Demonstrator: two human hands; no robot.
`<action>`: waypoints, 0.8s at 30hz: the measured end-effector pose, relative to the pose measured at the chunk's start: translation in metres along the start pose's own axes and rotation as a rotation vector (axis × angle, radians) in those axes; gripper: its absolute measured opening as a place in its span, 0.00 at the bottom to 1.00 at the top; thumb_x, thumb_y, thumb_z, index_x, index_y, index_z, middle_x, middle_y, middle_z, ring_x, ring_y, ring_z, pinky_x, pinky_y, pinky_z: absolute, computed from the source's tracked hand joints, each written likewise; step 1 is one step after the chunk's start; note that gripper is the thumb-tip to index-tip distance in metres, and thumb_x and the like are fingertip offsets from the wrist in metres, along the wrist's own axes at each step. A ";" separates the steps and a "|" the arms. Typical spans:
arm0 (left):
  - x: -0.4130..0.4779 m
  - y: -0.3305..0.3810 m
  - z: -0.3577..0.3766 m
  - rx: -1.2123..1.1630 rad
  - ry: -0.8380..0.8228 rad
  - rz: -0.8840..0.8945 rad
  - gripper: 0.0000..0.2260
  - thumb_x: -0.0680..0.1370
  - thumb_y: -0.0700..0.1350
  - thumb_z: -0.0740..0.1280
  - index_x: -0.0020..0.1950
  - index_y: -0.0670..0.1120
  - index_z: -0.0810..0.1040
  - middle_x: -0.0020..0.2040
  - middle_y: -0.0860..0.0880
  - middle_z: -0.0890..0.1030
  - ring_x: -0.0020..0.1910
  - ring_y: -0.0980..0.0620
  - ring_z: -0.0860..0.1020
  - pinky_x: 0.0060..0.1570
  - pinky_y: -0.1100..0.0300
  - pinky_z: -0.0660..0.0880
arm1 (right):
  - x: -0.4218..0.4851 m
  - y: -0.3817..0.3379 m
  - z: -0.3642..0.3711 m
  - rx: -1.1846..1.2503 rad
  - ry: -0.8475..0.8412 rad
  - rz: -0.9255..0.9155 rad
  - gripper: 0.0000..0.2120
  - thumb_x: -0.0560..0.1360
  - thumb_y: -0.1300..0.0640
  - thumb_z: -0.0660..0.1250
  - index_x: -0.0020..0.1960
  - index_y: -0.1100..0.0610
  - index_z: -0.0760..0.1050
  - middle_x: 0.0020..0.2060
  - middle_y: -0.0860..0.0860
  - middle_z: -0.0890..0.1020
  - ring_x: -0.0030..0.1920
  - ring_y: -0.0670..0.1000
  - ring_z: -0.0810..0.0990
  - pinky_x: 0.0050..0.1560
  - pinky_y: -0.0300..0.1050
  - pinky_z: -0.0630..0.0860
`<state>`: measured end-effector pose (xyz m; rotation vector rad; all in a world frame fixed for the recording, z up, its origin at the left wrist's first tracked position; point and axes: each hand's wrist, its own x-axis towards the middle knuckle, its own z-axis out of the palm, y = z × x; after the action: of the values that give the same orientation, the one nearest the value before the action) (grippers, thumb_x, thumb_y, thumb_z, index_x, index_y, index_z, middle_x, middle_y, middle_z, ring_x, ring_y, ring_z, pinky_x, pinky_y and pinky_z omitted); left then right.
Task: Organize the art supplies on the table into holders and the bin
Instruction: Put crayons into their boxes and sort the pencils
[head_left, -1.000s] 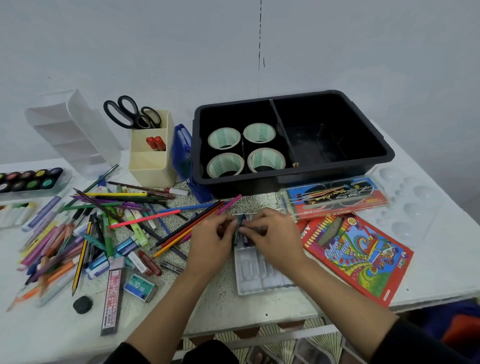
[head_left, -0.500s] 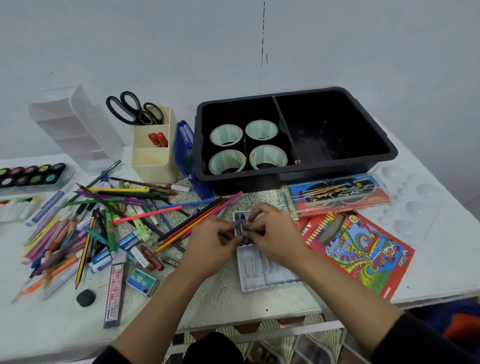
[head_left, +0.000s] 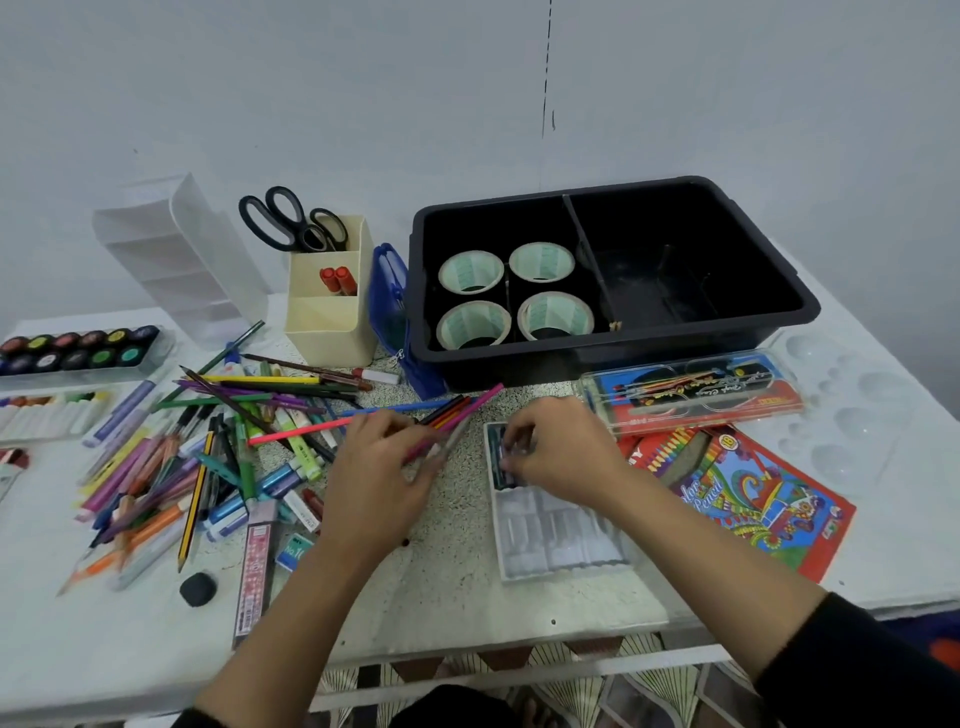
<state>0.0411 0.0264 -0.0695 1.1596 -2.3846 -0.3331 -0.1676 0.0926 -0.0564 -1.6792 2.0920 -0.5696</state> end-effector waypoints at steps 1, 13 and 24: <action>0.001 -0.008 -0.002 0.055 0.000 -0.003 0.12 0.72 0.48 0.77 0.55 0.51 0.84 0.49 0.52 0.77 0.51 0.51 0.72 0.49 0.53 0.70 | 0.001 -0.003 0.000 -0.011 0.026 -0.018 0.02 0.73 0.53 0.74 0.43 0.50 0.84 0.38 0.44 0.84 0.39 0.46 0.82 0.43 0.49 0.83; 0.017 -0.038 -0.017 0.056 -0.114 -0.023 0.16 0.73 0.45 0.75 0.60 0.54 0.81 0.51 0.54 0.77 0.44 0.51 0.78 0.48 0.47 0.76 | 0.023 -0.033 0.020 -0.248 -0.014 -0.378 0.11 0.75 0.58 0.64 0.53 0.52 0.83 0.51 0.49 0.81 0.52 0.54 0.73 0.51 0.52 0.75; 0.015 -0.030 -0.020 0.170 -0.337 0.142 0.17 0.74 0.68 0.64 0.42 0.56 0.80 0.39 0.60 0.77 0.40 0.59 0.75 0.45 0.55 0.73 | 0.039 -0.046 0.009 -0.470 -0.152 -0.438 0.15 0.76 0.68 0.62 0.57 0.54 0.78 0.56 0.50 0.78 0.60 0.55 0.69 0.49 0.49 0.62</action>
<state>0.0630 -0.0044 -0.0601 1.0677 -2.8199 -0.3030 -0.1330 0.0444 -0.0407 -2.3880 1.8464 -0.0545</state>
